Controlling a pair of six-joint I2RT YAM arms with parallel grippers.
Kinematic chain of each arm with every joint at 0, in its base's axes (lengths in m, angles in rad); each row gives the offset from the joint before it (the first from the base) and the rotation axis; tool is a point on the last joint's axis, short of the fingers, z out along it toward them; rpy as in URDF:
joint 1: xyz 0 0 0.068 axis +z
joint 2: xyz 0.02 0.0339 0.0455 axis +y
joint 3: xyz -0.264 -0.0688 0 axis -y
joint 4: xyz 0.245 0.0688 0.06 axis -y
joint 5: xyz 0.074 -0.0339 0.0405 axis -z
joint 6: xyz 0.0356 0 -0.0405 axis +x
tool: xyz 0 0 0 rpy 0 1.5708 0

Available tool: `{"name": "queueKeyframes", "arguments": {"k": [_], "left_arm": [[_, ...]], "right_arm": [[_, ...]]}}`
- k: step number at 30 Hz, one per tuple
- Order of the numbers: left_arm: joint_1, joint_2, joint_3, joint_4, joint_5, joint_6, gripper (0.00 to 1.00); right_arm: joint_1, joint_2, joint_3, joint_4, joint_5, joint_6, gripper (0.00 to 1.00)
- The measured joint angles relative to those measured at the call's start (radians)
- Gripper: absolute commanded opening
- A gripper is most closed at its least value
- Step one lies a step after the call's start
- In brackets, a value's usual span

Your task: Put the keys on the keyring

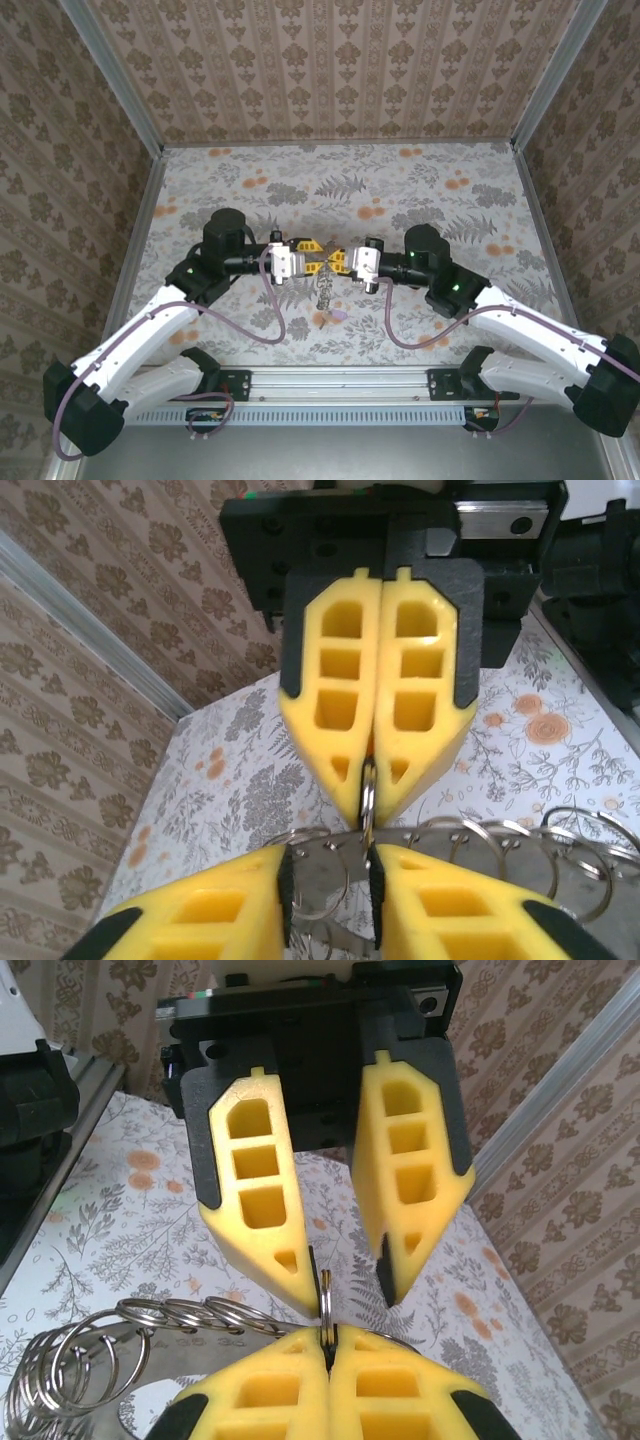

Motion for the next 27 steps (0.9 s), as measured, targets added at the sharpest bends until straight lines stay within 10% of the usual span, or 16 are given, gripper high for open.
{"name": "queueKeyframes", "arguments": {"k": [27], "left_arm": [[0.007,-0.080,0.056,-0.055,0.079,-0.071,0.29]], "right_arm": [[-0.069,0.023,-0.046,0.306,-0.223,0.197,0.00]]}}
